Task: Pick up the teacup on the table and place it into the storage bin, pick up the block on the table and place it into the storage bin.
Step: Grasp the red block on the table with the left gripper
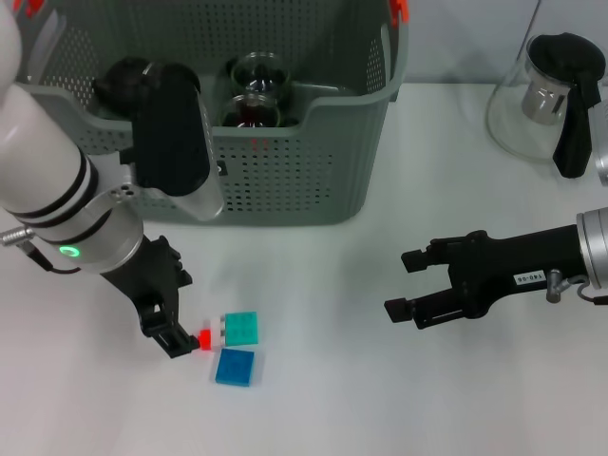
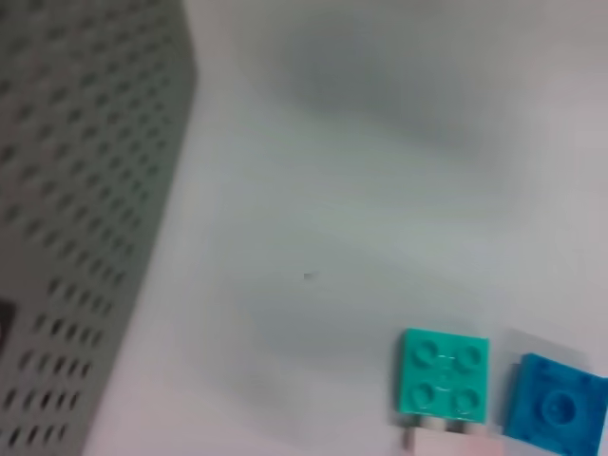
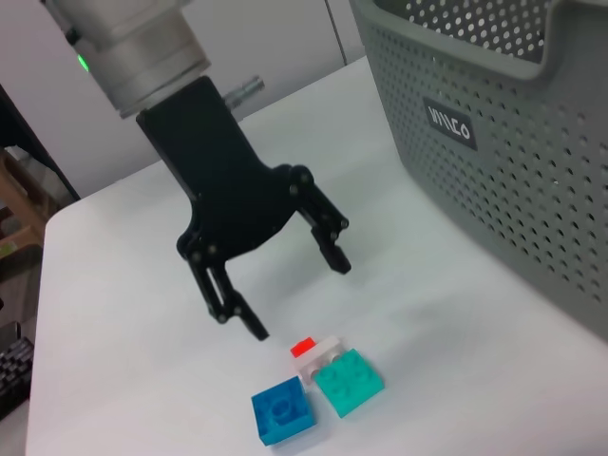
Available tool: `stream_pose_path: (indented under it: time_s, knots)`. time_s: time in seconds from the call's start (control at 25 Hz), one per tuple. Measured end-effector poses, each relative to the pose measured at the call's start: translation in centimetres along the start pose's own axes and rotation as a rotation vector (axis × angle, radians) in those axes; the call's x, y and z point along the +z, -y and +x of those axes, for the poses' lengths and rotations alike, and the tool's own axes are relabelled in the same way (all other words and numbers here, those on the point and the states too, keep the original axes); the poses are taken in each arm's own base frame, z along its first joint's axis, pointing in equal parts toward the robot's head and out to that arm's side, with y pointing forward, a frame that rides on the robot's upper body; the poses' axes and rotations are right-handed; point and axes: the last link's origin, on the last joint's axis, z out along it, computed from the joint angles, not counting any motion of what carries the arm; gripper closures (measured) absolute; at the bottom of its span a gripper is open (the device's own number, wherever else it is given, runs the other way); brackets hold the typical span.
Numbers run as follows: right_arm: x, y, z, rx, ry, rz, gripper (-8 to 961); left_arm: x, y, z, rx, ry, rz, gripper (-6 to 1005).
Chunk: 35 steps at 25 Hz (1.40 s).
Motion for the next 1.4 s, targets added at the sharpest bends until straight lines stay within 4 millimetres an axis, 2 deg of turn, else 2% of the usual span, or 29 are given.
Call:
stream_pose_path:
  time_s: [0.8, 1.04, 1.24, 1.4]
  knots:
    - [0.1, -0.1, 0.4, 0.015, -0.003, -0.004, 28, 2.1, -1.2, 1.1, 0.077, 0.053, -0.046, 159]
    - [0.0, 0.0, 0.5, 0.017, -0.001, -0.002, 27, 2.3, -1.1, 1.0, 0.078, 0.052, -0.042, 309]
    - [0.0, 0.0, 0.5, 0.013, -0.001, -0.001, 27, 2.4, -1.0, 1.1, 0.075, 0.050, -0.036, 484]
    - [0.0, 0.0, 0.6, 0.013, -0.001, 0.000, 27, 2.7, -1.1, 1.1, 0.080, 0.055, -0.037, 481]
